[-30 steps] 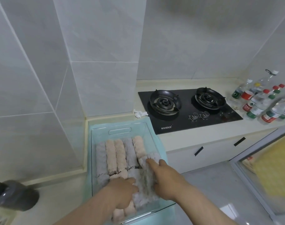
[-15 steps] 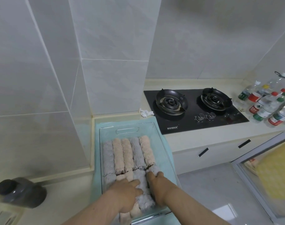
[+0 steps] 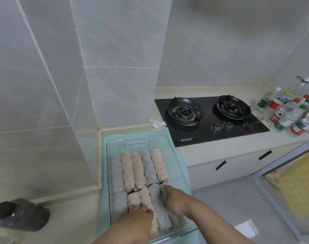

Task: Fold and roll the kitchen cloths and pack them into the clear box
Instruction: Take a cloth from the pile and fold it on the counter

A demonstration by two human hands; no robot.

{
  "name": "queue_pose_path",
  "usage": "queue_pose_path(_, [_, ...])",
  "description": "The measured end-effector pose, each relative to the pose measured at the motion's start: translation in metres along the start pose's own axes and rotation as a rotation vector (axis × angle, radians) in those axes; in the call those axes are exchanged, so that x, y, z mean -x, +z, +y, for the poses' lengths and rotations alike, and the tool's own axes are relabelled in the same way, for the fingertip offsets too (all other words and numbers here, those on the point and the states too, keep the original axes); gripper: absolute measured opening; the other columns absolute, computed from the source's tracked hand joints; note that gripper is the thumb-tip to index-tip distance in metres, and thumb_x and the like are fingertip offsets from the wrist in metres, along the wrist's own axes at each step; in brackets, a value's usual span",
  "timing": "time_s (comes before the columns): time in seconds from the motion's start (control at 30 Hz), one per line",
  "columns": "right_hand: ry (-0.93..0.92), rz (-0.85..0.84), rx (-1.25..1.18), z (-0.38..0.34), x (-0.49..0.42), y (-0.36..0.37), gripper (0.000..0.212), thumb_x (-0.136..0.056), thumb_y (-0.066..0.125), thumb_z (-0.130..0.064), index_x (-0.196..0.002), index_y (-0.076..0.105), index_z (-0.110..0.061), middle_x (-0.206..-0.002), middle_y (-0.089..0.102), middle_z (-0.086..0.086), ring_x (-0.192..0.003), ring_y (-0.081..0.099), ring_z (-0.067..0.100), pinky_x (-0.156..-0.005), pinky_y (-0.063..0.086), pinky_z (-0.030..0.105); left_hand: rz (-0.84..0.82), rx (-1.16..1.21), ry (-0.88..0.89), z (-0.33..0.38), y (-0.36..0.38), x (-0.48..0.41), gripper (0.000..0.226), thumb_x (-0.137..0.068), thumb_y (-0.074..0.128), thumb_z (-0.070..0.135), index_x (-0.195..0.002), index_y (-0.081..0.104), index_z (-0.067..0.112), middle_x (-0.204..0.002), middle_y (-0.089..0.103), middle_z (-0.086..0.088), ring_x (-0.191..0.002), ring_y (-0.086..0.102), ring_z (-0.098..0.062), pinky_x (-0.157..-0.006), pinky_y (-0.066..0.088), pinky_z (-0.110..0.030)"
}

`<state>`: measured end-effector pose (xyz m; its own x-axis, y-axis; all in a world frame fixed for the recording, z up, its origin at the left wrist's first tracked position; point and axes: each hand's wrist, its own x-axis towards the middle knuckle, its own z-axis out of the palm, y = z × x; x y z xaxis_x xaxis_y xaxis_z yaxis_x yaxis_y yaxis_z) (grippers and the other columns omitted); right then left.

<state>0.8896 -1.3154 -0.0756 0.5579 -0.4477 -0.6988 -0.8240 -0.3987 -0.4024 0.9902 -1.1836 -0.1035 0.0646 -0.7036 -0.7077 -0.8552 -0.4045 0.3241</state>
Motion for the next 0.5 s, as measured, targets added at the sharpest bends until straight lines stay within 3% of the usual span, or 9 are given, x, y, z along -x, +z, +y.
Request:
queue_pose_path(0.1, [-0.01,0.019,0.037,0.002,-0.005,0.007,0.056,-0.098,0.032,-0.007,-0.152,0.019,-0.012,-0.152,0.036,0.01,-0.137,0.039,0.025,-0.106,0.032,0.026,-0.028,0.024,0.03,0.002,-0.004,0.0,0.073,-0.086,0.039,-0.003,-0.153,0.015,0.015,-0.159,0.012,0.002,-0.144,0.01,-0.028,-0.112,0.021,-0.04])
queue_pose_path(0.17, [-0.023,0.031,0.073,-0.001,-0.006,0.012,0.062,-0.095,0.036,-0.006,-0.153,0.02,-0.019,-0.148,0.039,0.012,-0.13,0.047,0.027,-0.102,0.038,0.027,-0.022,0.043,0.039,0.003,-0.005,0.0,0.075,-0.085,0.041,-0.003,-0.153,0.015,0.017,-0.159,0.014,0.002,-0.143,0.013,-0.028,-0.111,0.022,-0.039])
queue_pose_path(0.33, [-0.039,-0.075,0.252,-0.008,-0.006,0.015,0.065,-0.089,0.044,0.003,-0.146,0.035,-0.028,-0.149,0.015,0.021,-0.117,0.052,0.034,-0.101,0.043,0.029,-0.036,0.02,0.001,0.003,0.0,0.007,0.07,-0.087,0.045,0.01,-0.146,0.016,0.035,-0.153,0.018,-0.011,-0.143,0.013,-0.033,-0.111,0.024,-0.05])
queue_pose_path(0.43, [0.007,-0.116,0.334,-0.009,-0.006,0.015,0.076,-0.089,0.042,0.007,-0.153,0.02,-0.027,-0.158,-0.012,0.023,-0.134,0.041,0.038,-0.107,0.039,0.035,-0.079,-0.087,-0.029,0.004,-0.004,0.01,0.057,-0.09,0.042,0.008,-0.144,0.027,0.019,-0.147,0.025,-0.018,-0.14,0.018,-0.036,-0.108,0.026,-0.051])
queue_pose_path(0.5, [0.033,-0.123,0.351,-0.007,-0.006,0.012,0.078,-0.09,0.042,0.008,-0.155,0.012,-0.023,-0.158,-0.017,0.021,-0.138,0.036,0.038,-0.109,0.037,0.036,-0.074,-0.101,-0.033,0.002,-0.007,0.01,0.055,-0.087,0.047,0.007,-0.141,0.032,0.012,-0.145,0.029,-0.018,-0.137,0.022,-0.037,-0.107,0.029,-0.05])
